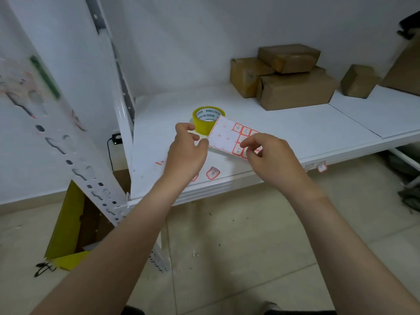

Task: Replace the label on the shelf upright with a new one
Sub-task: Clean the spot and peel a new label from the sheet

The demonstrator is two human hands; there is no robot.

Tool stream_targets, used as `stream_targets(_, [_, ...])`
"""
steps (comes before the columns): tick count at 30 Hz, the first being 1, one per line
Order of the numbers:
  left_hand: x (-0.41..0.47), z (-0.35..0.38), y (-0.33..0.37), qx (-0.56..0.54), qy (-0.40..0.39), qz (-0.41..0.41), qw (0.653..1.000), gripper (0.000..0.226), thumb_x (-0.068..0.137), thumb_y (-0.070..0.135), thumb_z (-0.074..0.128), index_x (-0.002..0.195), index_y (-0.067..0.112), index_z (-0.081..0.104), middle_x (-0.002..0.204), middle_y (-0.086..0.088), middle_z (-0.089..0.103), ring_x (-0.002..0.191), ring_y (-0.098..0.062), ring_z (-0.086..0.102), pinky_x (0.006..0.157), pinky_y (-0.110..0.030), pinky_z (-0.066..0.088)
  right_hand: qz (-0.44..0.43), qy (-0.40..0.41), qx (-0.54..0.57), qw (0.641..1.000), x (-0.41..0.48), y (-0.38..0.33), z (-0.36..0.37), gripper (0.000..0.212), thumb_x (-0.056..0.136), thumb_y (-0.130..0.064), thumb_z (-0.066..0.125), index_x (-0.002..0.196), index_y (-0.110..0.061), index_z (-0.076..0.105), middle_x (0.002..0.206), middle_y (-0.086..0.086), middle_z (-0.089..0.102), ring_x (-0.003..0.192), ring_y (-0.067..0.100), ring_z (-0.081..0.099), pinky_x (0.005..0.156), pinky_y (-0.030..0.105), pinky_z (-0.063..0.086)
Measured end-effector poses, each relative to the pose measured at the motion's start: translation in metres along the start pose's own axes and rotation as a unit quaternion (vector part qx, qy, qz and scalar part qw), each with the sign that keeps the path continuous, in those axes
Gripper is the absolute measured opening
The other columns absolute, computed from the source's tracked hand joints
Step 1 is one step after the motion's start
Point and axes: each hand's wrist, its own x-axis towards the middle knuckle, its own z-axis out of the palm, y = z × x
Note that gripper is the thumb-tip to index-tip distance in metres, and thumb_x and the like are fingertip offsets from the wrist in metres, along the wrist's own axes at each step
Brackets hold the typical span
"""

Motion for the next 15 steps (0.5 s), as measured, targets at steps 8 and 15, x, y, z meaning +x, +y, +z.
stream_targets(8, [0.051,0.01,0.008,-0.003,-0.087,-0.046,0.995,0.043,0.097,0.023,0.062,0.138,0.02,0.047,0.128,-0.002,0.063,0.114,-0.024,0.062,0.091,-0.037,0.052,0.027,-0.065,-0.009,0.997,-0.001,0.006,0.005,0.024,0.101,-0.019,0.062,0.122,-0.024,0.073,0.126,-0.005,0.071,0.099,0.012,0.061,0.084,0.024,0.041])
stream_targets(15, [0.068,0.014,0.013,-0.009,-0.099,-0.042,0.994,0.051,0.097,0.024,0.067,0.143,0.02,0.047,0.126,-0.002,0.057,0.103,-0.021,0.056,0.072,-0.029,0.044,0.05,-0.07,-0.005,0.996,0.002,0.003,0.005,0.022,0.101,-0.022,0.063,0.12,-0.024,0.073,0.125,-0.006,0.071,0.102,0.012,0.058,0.086,0.025,0.041])
